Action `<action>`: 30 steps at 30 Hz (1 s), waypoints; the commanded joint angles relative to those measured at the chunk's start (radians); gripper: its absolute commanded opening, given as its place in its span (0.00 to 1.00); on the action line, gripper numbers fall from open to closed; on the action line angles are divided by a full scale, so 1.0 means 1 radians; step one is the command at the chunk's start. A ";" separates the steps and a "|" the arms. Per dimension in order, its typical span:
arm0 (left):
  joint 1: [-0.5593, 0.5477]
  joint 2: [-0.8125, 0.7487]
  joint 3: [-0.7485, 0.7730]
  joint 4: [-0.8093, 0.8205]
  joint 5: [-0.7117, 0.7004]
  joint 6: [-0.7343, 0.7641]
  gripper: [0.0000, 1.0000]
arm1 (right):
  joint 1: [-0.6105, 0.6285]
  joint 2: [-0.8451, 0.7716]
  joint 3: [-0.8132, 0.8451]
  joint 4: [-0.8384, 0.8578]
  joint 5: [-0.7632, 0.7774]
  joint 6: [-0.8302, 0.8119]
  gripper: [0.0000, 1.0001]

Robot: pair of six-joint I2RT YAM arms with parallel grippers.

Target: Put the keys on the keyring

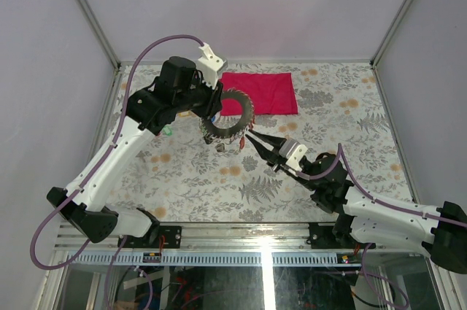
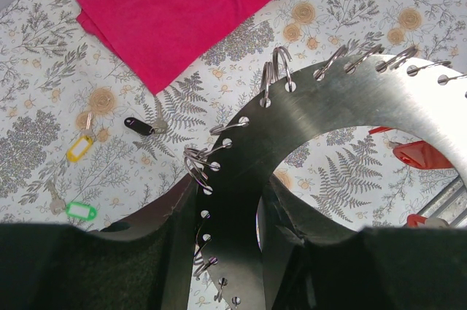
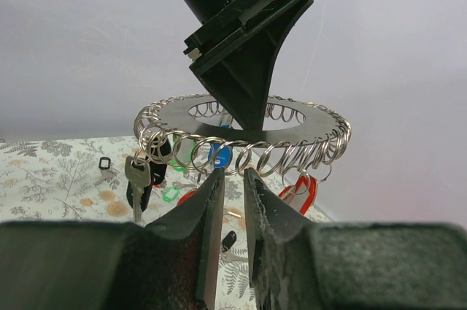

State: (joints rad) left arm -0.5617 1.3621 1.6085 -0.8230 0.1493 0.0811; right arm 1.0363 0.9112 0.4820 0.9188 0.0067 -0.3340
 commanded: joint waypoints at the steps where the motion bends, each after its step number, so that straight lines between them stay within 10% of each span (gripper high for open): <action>1: 0.004 -0.034 0.005 0.089 0.007 -0.018 0.00 | 0.011 0.009 0.055 0.091 0.022 -0.015 0.24; 30: 0.005 -0.037 -0.004 0.089 0.013 -0.014 0.00 | 0.011 0.043 0.070 0.142 0.061 -0.025 0.28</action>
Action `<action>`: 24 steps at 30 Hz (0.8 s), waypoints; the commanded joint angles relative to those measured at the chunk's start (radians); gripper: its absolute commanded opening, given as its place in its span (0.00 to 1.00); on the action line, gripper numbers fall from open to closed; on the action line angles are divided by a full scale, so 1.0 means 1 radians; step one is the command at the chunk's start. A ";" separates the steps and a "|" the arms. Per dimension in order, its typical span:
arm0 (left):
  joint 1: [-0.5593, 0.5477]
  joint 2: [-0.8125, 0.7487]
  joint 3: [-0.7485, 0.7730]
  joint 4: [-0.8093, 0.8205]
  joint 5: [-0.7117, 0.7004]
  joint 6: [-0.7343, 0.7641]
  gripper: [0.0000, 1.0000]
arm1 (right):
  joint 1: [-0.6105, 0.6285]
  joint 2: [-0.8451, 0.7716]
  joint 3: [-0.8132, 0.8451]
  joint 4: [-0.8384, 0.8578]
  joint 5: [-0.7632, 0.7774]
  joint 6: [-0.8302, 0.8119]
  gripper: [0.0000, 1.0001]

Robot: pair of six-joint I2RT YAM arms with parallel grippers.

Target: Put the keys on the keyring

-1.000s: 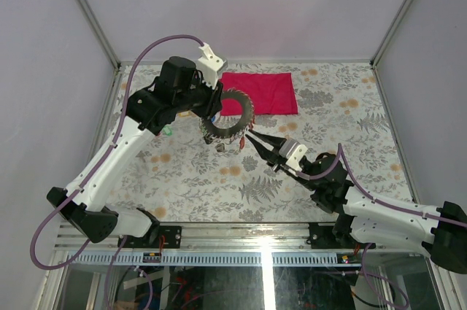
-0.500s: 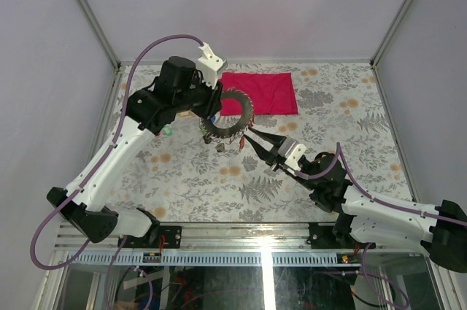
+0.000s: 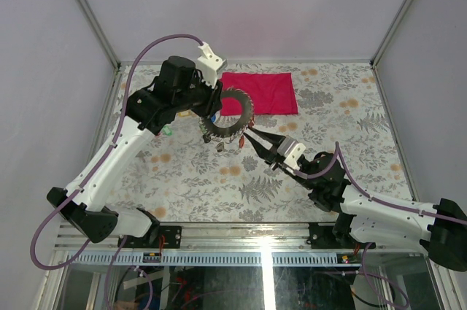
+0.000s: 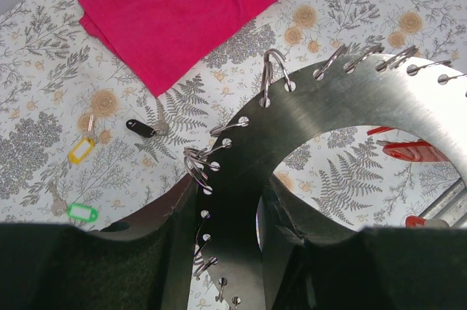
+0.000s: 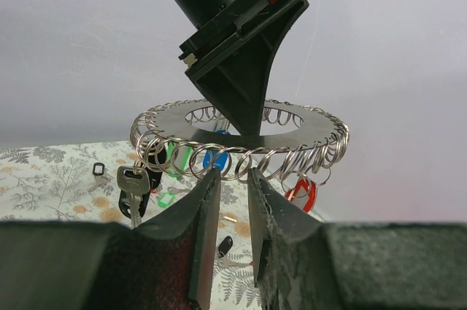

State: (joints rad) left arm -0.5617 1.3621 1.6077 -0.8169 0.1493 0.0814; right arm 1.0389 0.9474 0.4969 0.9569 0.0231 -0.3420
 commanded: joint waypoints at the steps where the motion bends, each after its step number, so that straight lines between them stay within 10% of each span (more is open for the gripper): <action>1: 0.005 -0.037 -0.003 0.082 0.013 -0.013 0.00 | 0.010 0.007 0.057 0.106 0.046 -0.018 0.30; 24: 0.005 -0.047 -0.014 0.083 0.009 -0.011 0.00 | 0.009 0.010 0.059 0.122 0.070 -0.008 0.14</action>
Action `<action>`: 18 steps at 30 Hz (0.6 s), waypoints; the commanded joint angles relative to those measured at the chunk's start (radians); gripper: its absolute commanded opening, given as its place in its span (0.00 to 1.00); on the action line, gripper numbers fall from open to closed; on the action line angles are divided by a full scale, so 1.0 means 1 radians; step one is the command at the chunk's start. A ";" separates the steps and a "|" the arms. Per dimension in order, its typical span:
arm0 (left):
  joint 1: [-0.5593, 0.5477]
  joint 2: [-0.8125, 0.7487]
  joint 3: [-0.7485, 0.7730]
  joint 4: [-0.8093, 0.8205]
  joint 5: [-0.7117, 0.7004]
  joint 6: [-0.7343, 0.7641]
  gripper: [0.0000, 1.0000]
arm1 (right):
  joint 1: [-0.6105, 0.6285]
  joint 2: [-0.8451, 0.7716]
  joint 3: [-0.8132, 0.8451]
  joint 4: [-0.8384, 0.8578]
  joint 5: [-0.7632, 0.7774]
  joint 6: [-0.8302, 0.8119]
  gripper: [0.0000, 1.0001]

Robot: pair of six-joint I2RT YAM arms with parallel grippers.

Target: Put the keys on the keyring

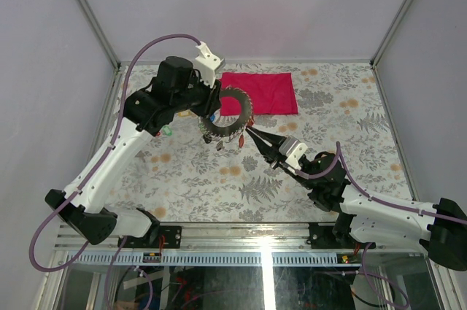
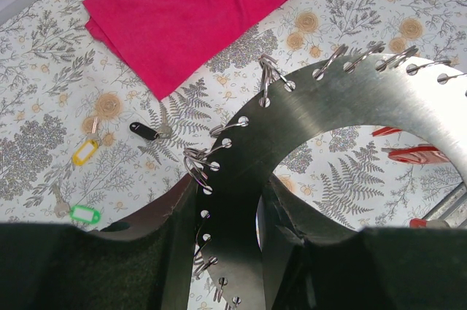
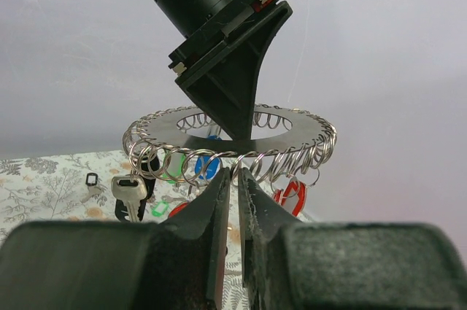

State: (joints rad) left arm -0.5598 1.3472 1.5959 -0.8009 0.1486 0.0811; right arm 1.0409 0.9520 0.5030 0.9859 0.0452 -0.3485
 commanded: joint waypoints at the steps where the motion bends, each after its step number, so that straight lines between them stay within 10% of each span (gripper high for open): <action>1: 0.002 -0.032 -0.002 0.066 0.011 -0.011 0.00 | 0.007 0.005 0.052 0.093 0.049 0.000 0.13; 18: 0.003 -0.037 -0.007 0.068 0.010 -0.010 0.00 | 0.007 -0.047 0.035 0.077 0.103 0.005 0.08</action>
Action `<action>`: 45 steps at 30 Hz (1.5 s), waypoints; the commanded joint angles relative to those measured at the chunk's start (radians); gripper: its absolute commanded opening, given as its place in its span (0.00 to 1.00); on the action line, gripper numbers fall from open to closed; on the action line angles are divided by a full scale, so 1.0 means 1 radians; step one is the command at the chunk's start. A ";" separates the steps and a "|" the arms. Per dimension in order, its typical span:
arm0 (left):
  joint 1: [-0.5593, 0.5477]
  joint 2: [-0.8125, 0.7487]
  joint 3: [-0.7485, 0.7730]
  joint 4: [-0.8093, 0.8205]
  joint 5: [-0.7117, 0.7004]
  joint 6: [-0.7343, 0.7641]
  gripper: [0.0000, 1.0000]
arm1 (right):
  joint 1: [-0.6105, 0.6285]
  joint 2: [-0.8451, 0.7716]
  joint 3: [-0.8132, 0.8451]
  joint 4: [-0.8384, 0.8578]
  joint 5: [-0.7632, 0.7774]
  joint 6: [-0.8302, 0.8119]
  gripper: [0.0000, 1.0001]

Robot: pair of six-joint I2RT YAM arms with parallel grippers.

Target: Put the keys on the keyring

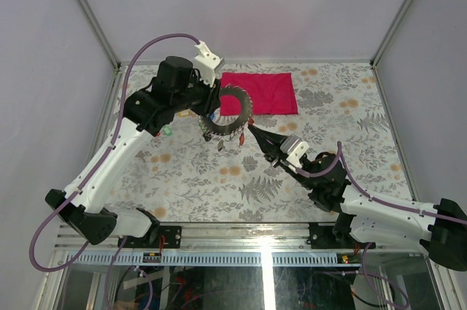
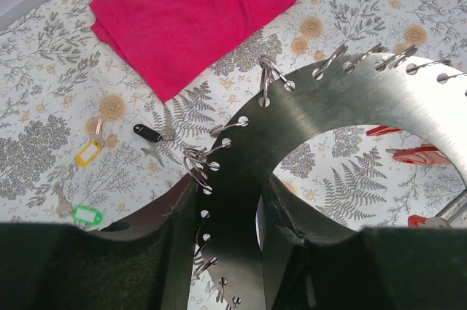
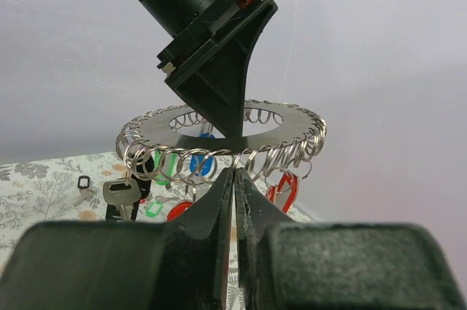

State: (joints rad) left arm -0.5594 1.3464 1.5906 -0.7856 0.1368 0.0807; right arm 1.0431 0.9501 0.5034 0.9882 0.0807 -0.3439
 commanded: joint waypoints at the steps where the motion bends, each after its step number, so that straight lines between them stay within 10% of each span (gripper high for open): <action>1: 0.002 -0.036 -0.001 0.051 0.022 -0.008 0.00 | 0.005 -0.057 0.035 0.056 0.065 -0.001 0.09; 13: 0.004 -0.045 -0.011 0.062 0.094 0.062 0.00 | 0.005 -0.261 0.077 -0.391 0.098 0.035 0.26; 27: 0.004 -0.143 -0.108 0.134 0.626 0.517 0.00 | 0.003 -0.231 0.576 -1.355 0.112 0.175 0.48; 35: 0.005 -0.105 -0.073 0.071 0.789 0.724 0.00 | -0.040 -0.187 0.630 -1.398 -0.235 0.218 0.51; 45: 0.005 -0.043 -0.004 0.006 0.849 0.754 0.00 | -0.110 -0.283 0.388 -0.954 -0.396 0.280 0.46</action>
State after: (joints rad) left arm -0.5591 1.3140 1.5429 -0.7822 0.9192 0.8108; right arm 0.9417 0.7177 0.9764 -0.2520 -0.2649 -0.0948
